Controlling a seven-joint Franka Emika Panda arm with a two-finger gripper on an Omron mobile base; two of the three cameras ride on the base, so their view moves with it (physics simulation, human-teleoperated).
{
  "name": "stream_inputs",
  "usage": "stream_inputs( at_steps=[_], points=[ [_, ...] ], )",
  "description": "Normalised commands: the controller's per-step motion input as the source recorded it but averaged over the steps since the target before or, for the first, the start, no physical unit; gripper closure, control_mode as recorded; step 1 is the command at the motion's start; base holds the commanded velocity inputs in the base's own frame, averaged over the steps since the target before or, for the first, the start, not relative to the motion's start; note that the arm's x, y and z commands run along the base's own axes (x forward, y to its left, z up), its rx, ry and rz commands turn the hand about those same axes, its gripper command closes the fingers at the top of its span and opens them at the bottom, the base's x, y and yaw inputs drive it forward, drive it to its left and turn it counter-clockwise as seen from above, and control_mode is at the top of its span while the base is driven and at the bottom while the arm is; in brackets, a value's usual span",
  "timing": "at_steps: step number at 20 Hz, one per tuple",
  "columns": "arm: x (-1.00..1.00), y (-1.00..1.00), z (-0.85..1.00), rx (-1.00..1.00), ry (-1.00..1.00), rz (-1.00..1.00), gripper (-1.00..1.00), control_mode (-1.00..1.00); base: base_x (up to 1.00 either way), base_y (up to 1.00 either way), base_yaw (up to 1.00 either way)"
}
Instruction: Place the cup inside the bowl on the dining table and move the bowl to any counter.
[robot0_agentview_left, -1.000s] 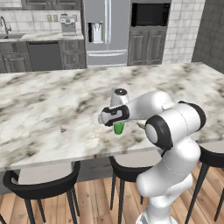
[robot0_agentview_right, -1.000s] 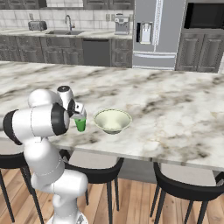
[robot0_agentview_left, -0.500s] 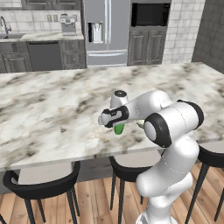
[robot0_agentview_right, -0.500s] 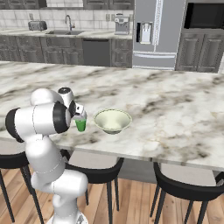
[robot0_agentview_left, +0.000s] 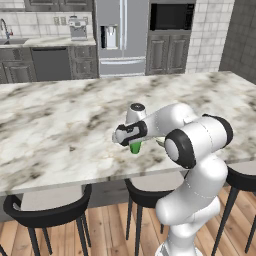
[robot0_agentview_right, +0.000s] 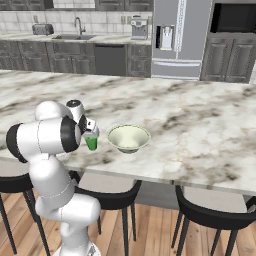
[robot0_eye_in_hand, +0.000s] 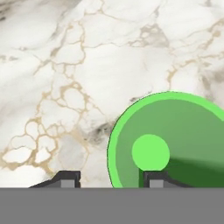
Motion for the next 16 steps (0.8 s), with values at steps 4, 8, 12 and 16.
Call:
stream_inputs(
  at_steps=[4, 8, 12, 16],
  points=[
    [0.00, 0.00, 0.00, 0.00, 0.00, 0.00, 1.00, -1.00, 0.00, 0.00, 0.00],
    [0.20, 0.00, 0.02, 0.00, 0.00, 0.04, 1.00, -1.00, 0.00, 0.00, 0.00],
    [0.11, -0.01, 0.12, 0.00, 0.00, 0.07, 1.00, -1.00, 0.00, 0.00, 0.00],
    [0.04, 0.00, 0.21, 0.00, 0.00, 0.09, 1.00, -1.00, 0.00, 0.00, 0.00]
  ],
)
